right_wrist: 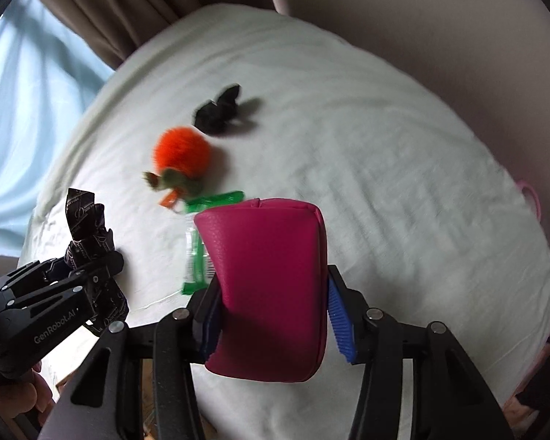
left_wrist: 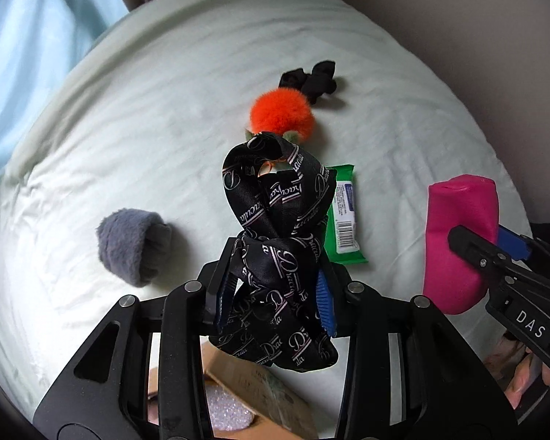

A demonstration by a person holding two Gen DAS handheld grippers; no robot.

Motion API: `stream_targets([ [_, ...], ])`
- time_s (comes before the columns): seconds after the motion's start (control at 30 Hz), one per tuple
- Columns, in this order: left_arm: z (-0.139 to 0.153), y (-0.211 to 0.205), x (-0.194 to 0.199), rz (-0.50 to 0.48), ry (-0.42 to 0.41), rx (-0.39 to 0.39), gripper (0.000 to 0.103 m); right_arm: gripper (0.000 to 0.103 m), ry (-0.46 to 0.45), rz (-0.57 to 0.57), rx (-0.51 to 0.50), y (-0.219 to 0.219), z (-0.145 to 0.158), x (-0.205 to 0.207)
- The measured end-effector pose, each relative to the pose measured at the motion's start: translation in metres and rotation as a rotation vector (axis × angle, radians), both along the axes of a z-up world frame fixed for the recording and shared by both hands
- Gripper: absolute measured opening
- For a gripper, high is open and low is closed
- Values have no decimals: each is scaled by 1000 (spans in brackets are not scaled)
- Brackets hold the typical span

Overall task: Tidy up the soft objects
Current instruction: 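Carry scarf and pouch to the box and release them inside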

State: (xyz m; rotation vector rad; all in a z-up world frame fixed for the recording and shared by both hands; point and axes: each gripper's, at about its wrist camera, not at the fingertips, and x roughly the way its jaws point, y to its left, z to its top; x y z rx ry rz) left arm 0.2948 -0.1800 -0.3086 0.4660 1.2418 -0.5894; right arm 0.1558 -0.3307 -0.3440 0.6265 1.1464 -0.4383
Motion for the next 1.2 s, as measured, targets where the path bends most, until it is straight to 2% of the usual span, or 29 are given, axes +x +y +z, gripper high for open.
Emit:
stream_targets([
  [0.13,55,31,-25,76,-56,-74,34,46,-66,60,-36,23,47,-10],
  [0.27,103,79,-58,181,-106,-151,34,46,-113,168,-80,53,90,-15],
  [0.33,124,104,-74,234,-132,-163,34,46,-139,217,-96,69,110,-21],
  [0.53,163,179,-117,393,-194,-199,34,46,-206,356,-123,126,156,-37],
  [0.67,169,230,-138,464,-219,-206,34,46,-236,431,-114,169,171,-44],
  [0.83,158,293,-151,539,-212,-202,34,46,-242,507,-97,225,166,-49],
  [1.03,125,353,-150,590,-169,-189,34,46,-212,555,-73,286,148,-46],
  [1.2,88,383,-137,617,-121,-172,34,46,-174,587,-59,322,121,-34],
])
